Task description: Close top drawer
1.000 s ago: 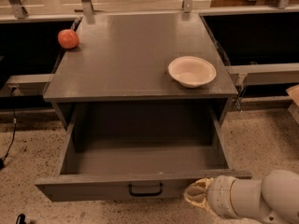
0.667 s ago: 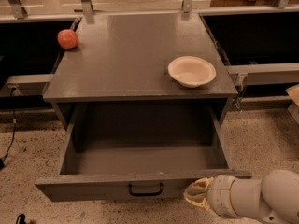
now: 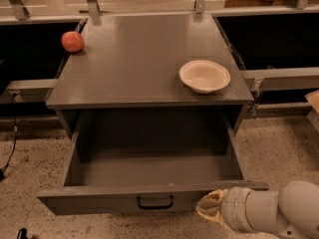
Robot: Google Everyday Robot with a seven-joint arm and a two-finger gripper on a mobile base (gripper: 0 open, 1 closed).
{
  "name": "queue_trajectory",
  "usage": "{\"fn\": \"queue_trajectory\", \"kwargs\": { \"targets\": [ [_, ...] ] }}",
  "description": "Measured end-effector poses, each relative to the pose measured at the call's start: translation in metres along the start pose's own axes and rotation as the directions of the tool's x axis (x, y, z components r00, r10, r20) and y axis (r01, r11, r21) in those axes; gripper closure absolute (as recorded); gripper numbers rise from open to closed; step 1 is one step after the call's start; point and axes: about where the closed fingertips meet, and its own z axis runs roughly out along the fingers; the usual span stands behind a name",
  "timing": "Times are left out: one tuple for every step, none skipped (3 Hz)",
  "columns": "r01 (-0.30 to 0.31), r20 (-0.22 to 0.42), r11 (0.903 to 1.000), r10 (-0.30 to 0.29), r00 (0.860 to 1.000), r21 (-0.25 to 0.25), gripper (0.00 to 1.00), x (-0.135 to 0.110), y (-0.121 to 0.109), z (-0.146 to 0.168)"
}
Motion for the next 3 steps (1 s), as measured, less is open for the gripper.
{"fn": "queue_trajectory", "kwargs": {
  "targets": [
    [0.0, 0.0, 1.0, 0.0, 1.0, 0.0, 0.11, 0.0, 0.0, 0.0],
    [0.0, 0.0, 1.0, 0.0, 1.0, 0.0, 0.0, -0.0001, 0.0, 0.0],
    [0.0, 0.0, 1.0, 0.0, 1.0, 0.0, 0.0, -0.0001, 0.0, 0.0]
  ]
}}
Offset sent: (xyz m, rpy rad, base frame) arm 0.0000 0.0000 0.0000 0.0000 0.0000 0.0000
